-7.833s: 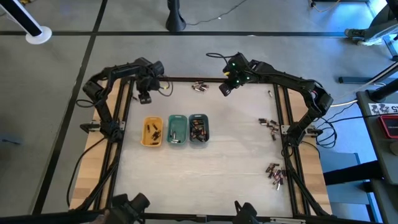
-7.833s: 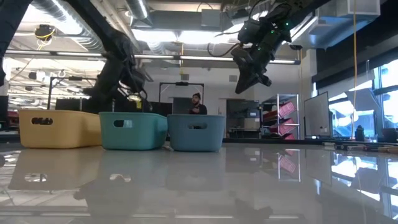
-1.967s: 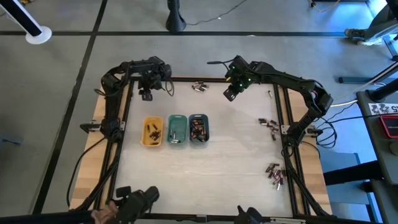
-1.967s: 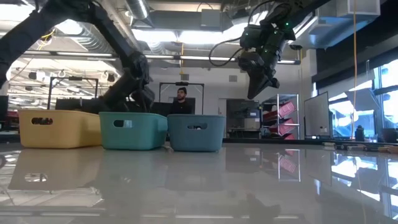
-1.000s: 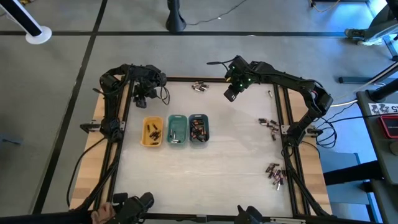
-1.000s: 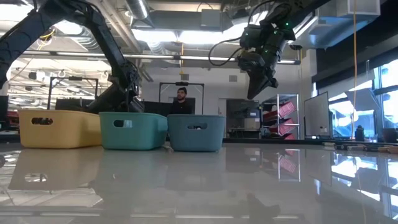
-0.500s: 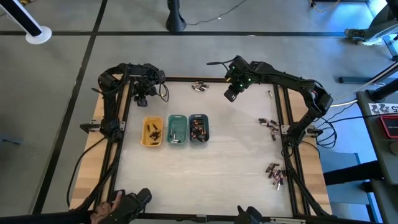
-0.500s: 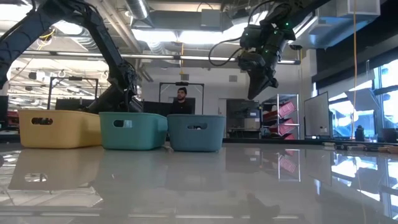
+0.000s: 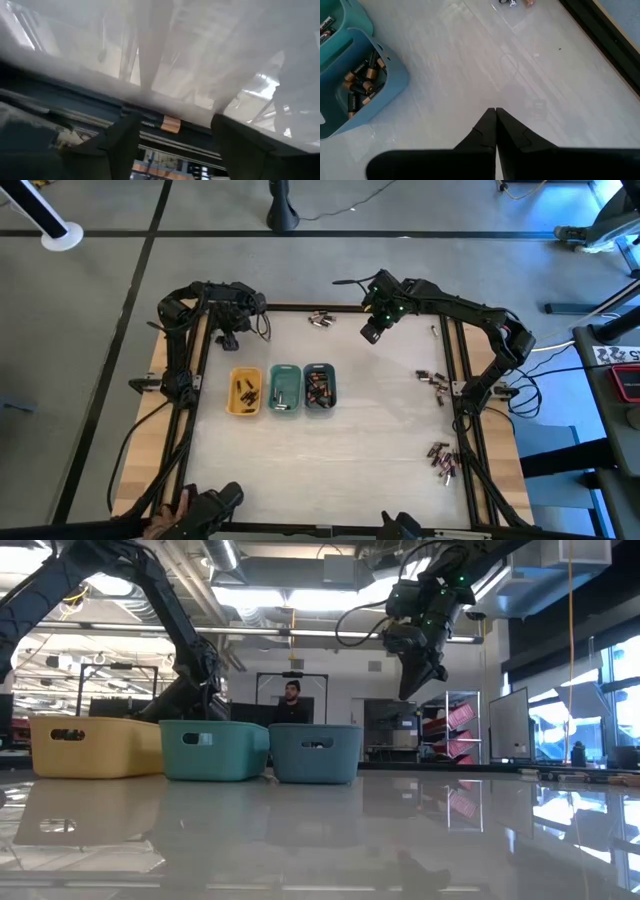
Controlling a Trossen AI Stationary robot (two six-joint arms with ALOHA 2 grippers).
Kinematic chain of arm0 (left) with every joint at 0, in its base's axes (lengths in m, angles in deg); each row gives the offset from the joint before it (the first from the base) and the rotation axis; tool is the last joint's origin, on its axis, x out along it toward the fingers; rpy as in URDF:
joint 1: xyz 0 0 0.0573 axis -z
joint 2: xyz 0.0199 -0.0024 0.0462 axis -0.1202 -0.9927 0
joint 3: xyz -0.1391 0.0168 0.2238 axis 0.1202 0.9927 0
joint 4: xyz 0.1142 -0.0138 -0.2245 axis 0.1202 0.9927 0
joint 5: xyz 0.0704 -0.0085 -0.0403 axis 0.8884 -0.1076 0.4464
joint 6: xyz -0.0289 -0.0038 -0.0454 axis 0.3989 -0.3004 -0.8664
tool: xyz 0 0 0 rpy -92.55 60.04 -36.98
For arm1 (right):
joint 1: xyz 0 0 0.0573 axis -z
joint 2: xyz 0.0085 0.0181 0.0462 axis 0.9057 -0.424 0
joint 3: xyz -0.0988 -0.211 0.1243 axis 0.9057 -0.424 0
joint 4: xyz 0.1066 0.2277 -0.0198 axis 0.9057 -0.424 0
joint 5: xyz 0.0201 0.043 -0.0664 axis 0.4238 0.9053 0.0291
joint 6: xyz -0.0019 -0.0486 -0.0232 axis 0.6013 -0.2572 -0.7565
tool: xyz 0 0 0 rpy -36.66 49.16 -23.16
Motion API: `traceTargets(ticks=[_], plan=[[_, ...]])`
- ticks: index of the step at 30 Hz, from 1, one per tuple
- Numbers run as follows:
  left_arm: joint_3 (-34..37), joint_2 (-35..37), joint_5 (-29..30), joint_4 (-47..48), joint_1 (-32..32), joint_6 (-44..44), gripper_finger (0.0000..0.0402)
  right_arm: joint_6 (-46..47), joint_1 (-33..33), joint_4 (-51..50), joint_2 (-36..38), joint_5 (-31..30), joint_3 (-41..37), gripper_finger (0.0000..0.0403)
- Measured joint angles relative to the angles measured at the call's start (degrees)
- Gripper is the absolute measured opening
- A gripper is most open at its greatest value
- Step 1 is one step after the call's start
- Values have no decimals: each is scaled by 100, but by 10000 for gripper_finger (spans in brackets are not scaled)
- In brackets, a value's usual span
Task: Sort batteries
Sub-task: Put the small black battery into the yellow bin
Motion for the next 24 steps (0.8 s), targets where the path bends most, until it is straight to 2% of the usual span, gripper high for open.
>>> traceTargets(ticks=[5, 13, 16, 24], plan=[[-10, 348, -51, -87, -2, 124, 250, -10, 0, 12, 0, 7, 0, 3], [-10, 604, -379, 109, 198, 975, 250, -26, 0, 29, 0, 53, 0, 3], [-7, 557, -359, 98, 262, 1290, 250, -26, 0, -5, 0, 82, 0, 3], [-7, 548, -90, -15, 291, 1269, 250, -86, 0, -272, 0, 173, 0, 3]])
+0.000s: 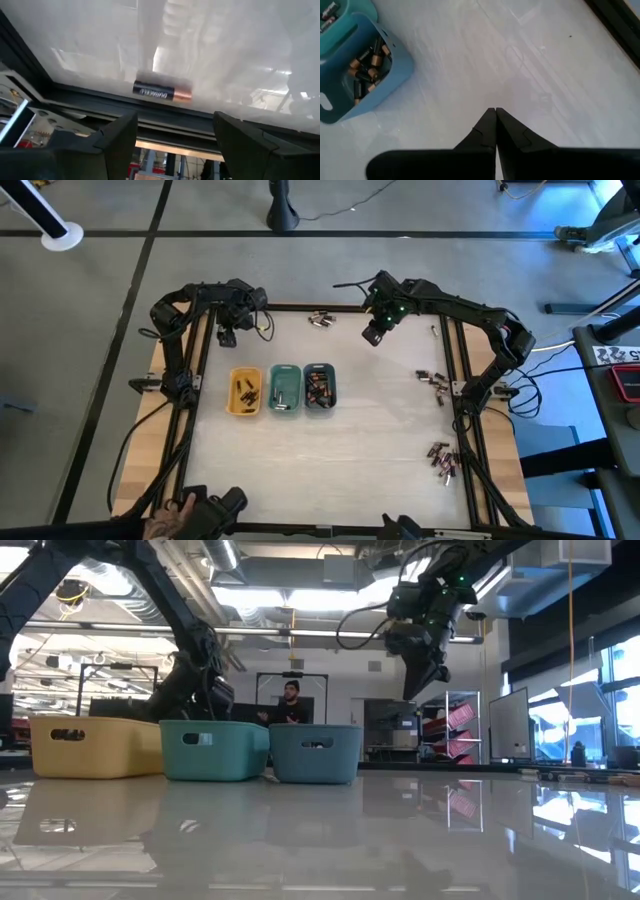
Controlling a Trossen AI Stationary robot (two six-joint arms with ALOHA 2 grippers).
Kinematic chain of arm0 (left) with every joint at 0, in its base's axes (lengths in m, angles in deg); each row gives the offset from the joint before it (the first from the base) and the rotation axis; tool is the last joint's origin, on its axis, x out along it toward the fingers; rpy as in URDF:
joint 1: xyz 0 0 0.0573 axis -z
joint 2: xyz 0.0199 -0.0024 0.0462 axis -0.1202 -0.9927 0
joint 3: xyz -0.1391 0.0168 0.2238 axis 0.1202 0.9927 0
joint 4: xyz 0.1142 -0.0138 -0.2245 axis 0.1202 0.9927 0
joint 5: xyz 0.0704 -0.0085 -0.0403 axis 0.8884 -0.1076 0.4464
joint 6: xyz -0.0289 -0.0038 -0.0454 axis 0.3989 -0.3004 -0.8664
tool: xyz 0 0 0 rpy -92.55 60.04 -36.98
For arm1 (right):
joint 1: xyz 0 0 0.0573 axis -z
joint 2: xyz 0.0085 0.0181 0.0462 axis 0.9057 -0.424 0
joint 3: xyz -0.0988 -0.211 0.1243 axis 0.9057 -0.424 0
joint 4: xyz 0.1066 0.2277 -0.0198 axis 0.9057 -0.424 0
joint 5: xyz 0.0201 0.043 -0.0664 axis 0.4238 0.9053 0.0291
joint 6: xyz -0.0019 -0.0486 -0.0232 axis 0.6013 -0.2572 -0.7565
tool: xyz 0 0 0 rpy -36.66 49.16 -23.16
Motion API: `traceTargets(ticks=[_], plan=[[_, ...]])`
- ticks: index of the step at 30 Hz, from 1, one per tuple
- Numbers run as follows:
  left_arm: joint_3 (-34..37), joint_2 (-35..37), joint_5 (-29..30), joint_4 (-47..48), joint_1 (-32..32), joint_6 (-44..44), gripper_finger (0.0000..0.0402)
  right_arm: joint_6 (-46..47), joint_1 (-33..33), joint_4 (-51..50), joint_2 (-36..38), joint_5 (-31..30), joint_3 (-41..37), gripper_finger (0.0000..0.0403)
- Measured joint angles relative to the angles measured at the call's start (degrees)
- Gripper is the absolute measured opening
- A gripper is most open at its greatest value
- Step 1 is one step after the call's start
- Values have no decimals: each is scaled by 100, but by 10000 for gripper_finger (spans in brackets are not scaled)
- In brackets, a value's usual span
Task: Sort batteries
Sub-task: Put the small black battery into the yellow bin
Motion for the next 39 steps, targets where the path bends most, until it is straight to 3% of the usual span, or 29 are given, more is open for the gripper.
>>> traceTargets(ticks=[6, 11, 17, 19, 23, 28, 34, 39], plan=[[-2, -2, 81, -171, 150, 4, 250, -32, -1, -32, 0, 1, 0, 3], [-268, -7, 274, -185, 214, -1430, 250, -32, -2, -30, 0, 0, 0, 3], [-439, -7, -1566, 54, -330, -3544, 250, -29, -2, -17, 0, 0, 0, 3], [-440, -7, -1682, 51, -535, -3846, 250, 5, -2, -17, 0, 2, 0, 3], [-667, -13, -1662, 151, -585, -3530, 238, 38, -2, -16, 0, 2, 0, 3], [-888, -11, -1588, 272, -317, -2096, 214, 38, -2, 10, 0, 0, 0, 3], [-944, -169, -405, 308, 103, -325, 201, 38, -2, 25, 0, 2, 0, 3], [-770, -565, -76, 475, 85, -255, 206, 66, -2, -60, 0, 2, 0, 3]])
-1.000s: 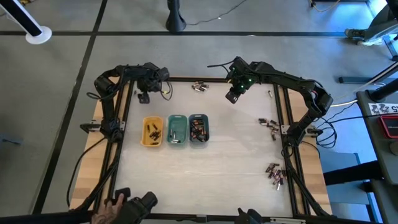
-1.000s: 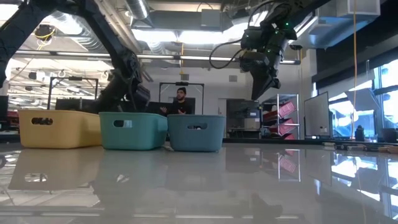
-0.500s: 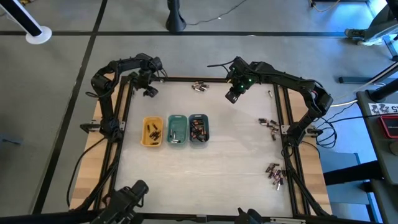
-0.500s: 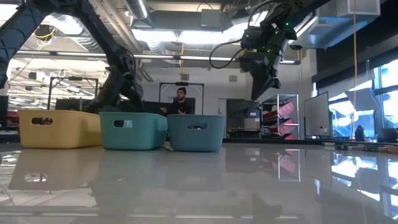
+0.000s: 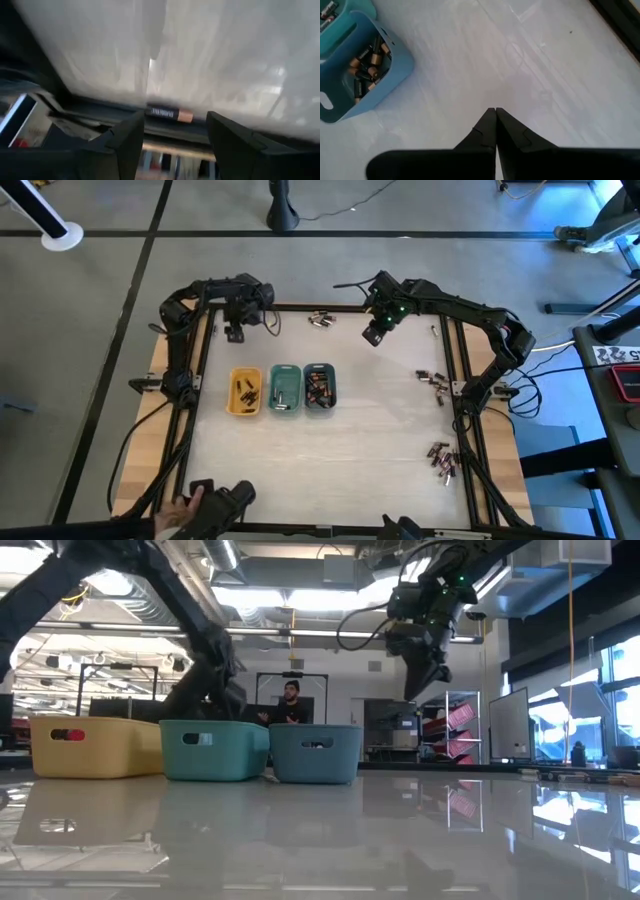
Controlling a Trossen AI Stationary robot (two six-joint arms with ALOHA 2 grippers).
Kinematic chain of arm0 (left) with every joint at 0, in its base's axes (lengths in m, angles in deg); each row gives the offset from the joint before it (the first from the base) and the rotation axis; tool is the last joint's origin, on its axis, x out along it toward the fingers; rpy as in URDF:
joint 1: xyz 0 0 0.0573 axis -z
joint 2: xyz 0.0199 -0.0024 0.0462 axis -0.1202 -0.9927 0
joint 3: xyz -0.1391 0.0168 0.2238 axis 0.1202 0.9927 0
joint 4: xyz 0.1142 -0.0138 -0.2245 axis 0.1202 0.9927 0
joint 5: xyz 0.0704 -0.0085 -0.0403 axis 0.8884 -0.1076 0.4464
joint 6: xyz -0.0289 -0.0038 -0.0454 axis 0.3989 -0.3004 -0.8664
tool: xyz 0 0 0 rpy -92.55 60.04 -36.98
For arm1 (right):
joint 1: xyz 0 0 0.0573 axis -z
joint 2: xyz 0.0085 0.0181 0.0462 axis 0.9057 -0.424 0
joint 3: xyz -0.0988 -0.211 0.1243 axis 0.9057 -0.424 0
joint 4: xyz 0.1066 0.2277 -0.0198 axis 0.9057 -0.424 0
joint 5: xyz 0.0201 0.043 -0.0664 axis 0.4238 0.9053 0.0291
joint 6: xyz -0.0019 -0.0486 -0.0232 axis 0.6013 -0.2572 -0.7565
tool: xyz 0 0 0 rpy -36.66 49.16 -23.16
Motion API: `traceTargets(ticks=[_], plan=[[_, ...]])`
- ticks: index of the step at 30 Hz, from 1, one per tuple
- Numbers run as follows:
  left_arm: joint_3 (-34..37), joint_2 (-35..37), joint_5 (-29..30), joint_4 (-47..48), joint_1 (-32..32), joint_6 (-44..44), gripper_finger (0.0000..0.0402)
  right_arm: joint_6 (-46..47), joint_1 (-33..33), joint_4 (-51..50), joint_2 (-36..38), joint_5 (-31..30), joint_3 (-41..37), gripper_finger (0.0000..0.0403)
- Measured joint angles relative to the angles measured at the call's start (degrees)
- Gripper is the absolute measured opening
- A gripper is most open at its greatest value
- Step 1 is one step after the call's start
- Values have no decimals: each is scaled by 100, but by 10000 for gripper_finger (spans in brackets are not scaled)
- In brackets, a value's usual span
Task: Sort batteries
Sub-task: Put the small black battery into the yellow bin
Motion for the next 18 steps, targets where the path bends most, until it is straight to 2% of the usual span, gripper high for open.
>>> traceTargets(ticks=[3, 9, 13, 18], plan=[[205, -38, 424, -57, 5, -45, 215, -6, 0, -109, 0, 0, 0, 3], [597, -32, 550, -70, -125, 8, 238, -39, 0, -108, 0, -2, 0, 3], [751, -32, 1088, -382, -116, 28, 252, -129, 0, -107, 0, -2, 0, 3], [810, -30, 1131, -379, -116, 78, 262, -155, 2, -101, 0, -2, 0, 3]])
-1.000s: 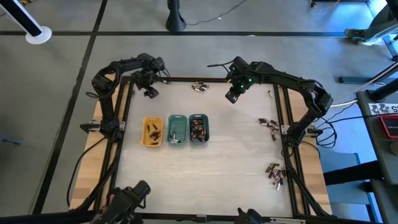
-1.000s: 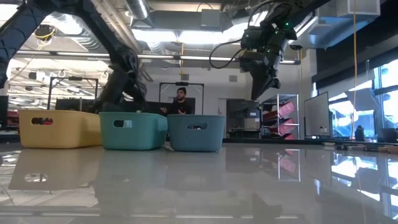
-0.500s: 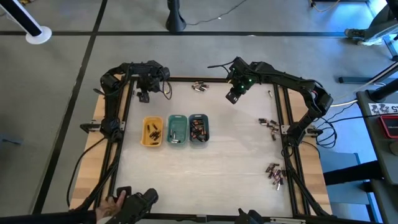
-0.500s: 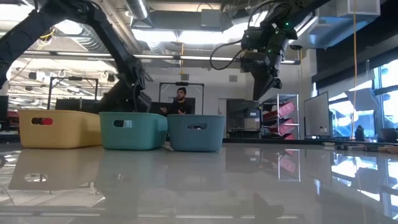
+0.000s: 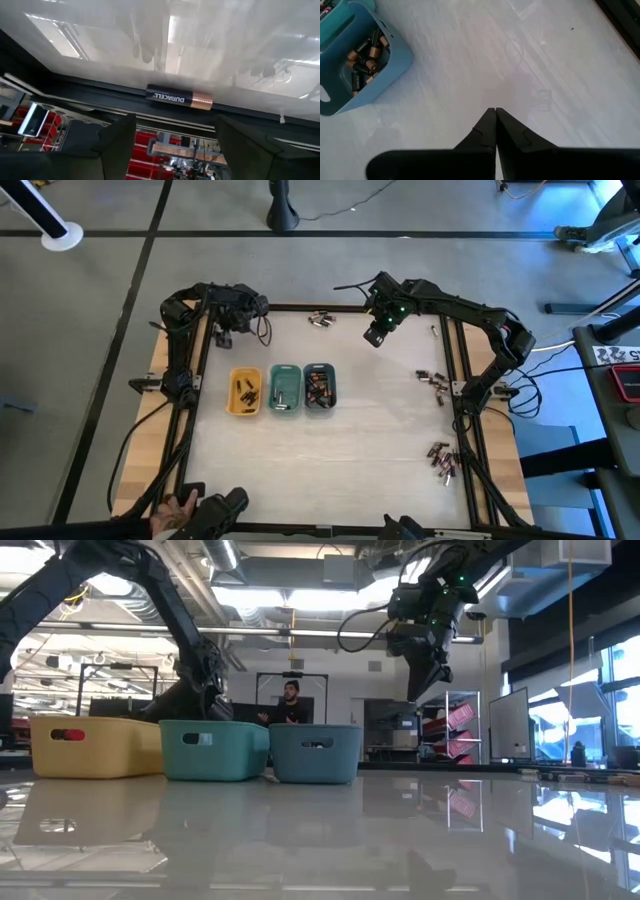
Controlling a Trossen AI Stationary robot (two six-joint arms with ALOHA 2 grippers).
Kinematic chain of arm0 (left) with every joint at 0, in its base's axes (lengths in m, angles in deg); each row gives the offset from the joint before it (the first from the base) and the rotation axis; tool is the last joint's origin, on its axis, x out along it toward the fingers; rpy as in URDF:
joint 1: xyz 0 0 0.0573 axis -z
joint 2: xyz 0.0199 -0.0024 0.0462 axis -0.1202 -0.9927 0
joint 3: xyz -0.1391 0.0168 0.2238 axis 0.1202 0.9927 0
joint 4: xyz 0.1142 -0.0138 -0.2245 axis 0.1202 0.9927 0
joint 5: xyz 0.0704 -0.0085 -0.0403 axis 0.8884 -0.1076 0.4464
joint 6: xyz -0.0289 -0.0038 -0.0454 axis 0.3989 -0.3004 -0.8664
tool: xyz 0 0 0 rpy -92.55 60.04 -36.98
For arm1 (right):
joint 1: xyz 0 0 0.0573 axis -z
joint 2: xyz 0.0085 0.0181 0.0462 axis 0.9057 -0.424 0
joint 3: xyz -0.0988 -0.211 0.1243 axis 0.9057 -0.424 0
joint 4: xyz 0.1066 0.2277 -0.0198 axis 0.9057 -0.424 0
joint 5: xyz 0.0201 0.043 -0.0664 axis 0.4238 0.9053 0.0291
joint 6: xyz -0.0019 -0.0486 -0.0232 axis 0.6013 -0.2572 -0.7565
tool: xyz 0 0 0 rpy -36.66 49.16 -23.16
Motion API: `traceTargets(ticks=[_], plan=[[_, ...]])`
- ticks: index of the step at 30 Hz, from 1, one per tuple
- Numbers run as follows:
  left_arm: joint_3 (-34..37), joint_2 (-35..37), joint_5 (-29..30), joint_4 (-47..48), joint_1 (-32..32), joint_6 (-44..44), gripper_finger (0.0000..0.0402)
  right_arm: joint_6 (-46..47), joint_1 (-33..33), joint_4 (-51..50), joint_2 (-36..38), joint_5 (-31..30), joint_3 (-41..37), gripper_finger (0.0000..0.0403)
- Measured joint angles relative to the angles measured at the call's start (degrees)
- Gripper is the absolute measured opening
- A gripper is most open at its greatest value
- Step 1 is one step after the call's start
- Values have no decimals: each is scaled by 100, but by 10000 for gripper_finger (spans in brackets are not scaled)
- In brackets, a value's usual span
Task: Sort batteries
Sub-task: Put the small black battery into the yellow bin
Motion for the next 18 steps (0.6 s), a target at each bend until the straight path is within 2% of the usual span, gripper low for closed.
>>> traceTargets(ticks=[13, 18], plan=[[0, -6, -229, -150, 11, 133, 263, 4, 0, 2, 0, 0, 0, 3], [0, -236, -247, -118, 13, 118, 263, 8, -2, -42, 0, 0, 0, 3]])
